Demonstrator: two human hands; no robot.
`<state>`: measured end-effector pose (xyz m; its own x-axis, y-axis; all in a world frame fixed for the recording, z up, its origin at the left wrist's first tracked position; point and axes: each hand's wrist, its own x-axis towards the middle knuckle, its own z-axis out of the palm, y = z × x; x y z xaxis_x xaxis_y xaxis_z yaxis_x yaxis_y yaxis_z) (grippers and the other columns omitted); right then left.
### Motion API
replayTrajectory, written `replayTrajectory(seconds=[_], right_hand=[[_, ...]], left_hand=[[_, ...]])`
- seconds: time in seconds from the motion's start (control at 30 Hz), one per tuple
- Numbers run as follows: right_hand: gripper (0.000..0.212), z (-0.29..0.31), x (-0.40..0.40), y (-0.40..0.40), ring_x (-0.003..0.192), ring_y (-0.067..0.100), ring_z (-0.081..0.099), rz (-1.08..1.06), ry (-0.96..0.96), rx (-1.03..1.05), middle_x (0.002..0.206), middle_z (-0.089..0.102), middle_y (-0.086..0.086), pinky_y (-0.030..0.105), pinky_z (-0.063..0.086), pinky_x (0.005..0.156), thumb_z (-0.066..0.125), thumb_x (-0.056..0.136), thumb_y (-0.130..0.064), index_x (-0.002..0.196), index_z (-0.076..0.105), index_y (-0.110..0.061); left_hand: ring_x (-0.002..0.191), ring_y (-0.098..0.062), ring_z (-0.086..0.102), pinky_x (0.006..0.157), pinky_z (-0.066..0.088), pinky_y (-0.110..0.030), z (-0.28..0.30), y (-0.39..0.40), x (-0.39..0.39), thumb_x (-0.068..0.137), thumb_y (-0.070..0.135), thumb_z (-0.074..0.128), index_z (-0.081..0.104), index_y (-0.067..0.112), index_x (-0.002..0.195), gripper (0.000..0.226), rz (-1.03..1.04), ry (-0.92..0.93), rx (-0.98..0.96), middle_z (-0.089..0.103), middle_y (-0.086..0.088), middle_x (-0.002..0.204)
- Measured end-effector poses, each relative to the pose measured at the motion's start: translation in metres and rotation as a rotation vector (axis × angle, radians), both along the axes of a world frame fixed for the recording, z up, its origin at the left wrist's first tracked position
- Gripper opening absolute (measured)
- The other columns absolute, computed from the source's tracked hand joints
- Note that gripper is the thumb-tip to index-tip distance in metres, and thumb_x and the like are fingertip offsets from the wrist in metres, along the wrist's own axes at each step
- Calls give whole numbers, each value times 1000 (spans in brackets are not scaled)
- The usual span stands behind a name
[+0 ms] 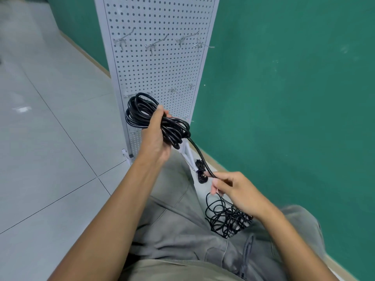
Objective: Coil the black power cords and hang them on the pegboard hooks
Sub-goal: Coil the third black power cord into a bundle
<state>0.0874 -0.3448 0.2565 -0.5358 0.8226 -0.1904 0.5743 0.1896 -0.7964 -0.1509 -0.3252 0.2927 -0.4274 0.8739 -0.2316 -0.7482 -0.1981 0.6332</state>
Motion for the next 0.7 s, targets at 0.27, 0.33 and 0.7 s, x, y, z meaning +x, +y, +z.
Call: replayTrajectory(seconds=[0.27,0.33,0.7], right_hand=[[22,37,-13,-9,53,3,38,61,-51,162,65,57,-18,16,32,57,57,104,-22,93,75,-26],[21,51,-18,-10,56,2,46,42,-12,182,71,69,-19,18,40,61,61,102,-20,111,75,-31],[33,97,-16,10,77,15,66,-53,203,270,92,75,-10,42,55,85,73,90,-1,103,58,-27]], left_hand=[[72,-14,60,81,50,-40,-17,2,10,98,35,68,69,17,79,26,85,246,-162,65,6,74],[87,-16,64,94,53,-43,-19,0,20,94,43,70,74,9,102,36,79,340,-200,69,4,88],[83,-15,60,84,53,-42,-21,-15,65,95,44,67,64,-2,97,46,-268,712,26,63,-4,86]])
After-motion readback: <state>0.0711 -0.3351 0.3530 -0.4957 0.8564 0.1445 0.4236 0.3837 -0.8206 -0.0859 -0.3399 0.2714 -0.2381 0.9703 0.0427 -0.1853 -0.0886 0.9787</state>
